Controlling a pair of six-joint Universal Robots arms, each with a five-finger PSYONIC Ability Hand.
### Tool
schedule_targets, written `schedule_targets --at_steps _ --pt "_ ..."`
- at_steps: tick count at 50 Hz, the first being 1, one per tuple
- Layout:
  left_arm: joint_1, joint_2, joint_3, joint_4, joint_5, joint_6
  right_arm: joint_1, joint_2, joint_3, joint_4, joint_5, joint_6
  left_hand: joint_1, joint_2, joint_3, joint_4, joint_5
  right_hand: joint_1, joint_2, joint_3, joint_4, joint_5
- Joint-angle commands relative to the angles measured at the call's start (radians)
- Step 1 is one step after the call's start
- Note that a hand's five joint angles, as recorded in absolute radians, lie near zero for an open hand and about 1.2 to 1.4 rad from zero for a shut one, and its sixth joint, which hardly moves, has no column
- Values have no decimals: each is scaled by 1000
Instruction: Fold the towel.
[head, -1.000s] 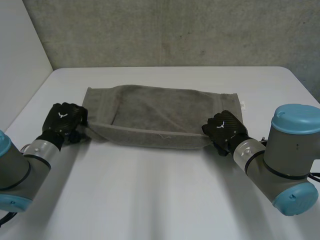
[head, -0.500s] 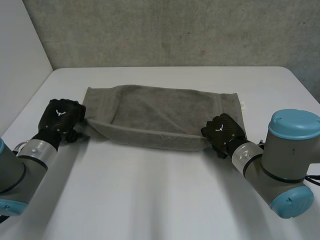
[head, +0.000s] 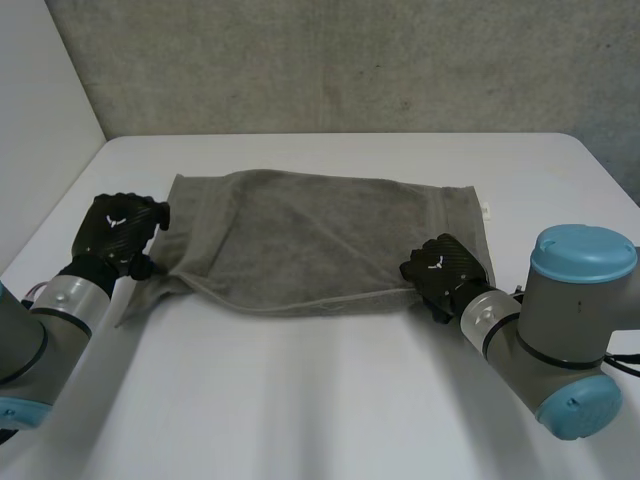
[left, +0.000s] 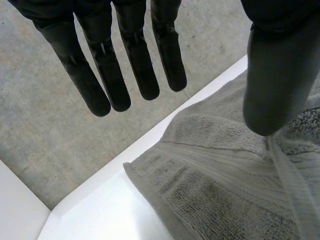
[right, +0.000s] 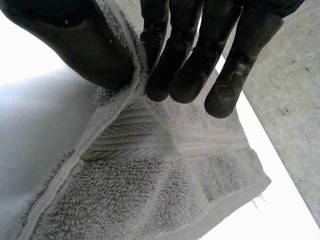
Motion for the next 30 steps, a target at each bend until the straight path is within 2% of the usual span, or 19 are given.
schedule_targets --at_steps 1,4,8,12,17,26,30 --pt "-7 1 3 -21 3 8 1 6 -1 0 1 -1 -108 -108 -107 -111 -105 96 55 52 65 52" --pt "-5 1 5 -38 5 8 1 8 -2 0 1 -1 -141 -141 -140 -144 -137 96 55 52 65 52" --pt "-4 19 34 -165 45 10 1 8 -5 0 1 -1 -275 -276 -275 -278 -272 96 55 52 65 52" --pt "0 29 71 -321 121 17 0 12 -8 0 3 -1 -290 -291 -290 -293 -287 96 55 52 65 52" --pt "0 24 83 -395 143 37 0 15 -8 -2 1 -1 -290 -291 -290 -293 -287 96 55 52 65 52" --pt "0 1 82 -389 132 114 0 18 -8 0 3 -1 -273 -273 -272 -276 -270 96 55 52 65 52" --pt "0 -31 83 -328 65 116 0 18 -8 0 3 -1 -264 -264 -263 -267 -261 96 55 52 65 52"
